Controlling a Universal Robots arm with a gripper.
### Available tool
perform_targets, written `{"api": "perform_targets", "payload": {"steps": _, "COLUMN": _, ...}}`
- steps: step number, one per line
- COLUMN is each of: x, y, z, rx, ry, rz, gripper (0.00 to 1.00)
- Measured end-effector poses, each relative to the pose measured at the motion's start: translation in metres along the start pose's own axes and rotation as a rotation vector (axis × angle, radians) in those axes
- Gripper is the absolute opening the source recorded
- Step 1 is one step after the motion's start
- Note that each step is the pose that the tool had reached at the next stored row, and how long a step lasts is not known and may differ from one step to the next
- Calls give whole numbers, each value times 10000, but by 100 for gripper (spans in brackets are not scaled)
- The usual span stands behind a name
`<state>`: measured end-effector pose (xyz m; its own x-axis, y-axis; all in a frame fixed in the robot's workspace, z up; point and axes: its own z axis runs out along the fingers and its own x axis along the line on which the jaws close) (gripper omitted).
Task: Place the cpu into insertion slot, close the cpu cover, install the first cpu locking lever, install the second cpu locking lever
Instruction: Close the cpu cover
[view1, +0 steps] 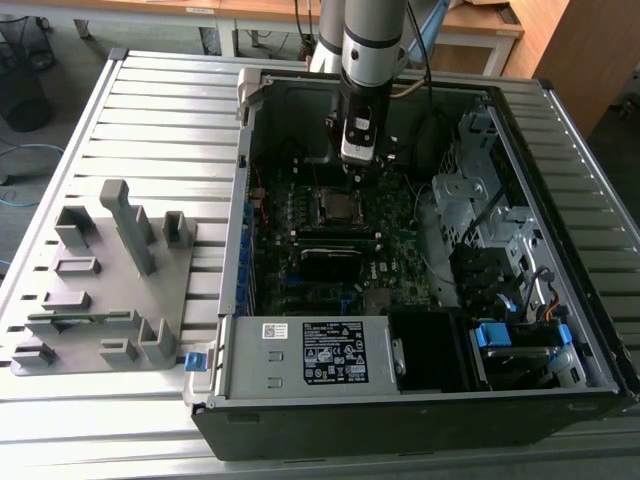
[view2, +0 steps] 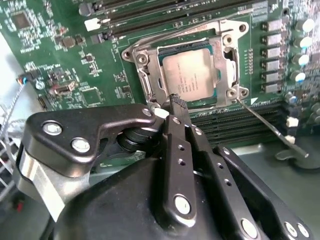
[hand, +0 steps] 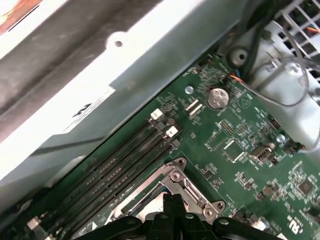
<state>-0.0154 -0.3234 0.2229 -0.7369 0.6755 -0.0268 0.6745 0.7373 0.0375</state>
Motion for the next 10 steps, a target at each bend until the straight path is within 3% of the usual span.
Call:
{"api": "perform_targets", "payload": {"steps": 8, "x": 0, "y": 0, "z": 2, "rx": 0, "ry": 1, "rz": -83, "gripper": 10}}
{"api": "perform_targets", "payload": {"steps": 10, "x": 0, "y": 0, "z": 3, "rx": -8, "ry": 10, "rz": -287, "gripper": 10}}
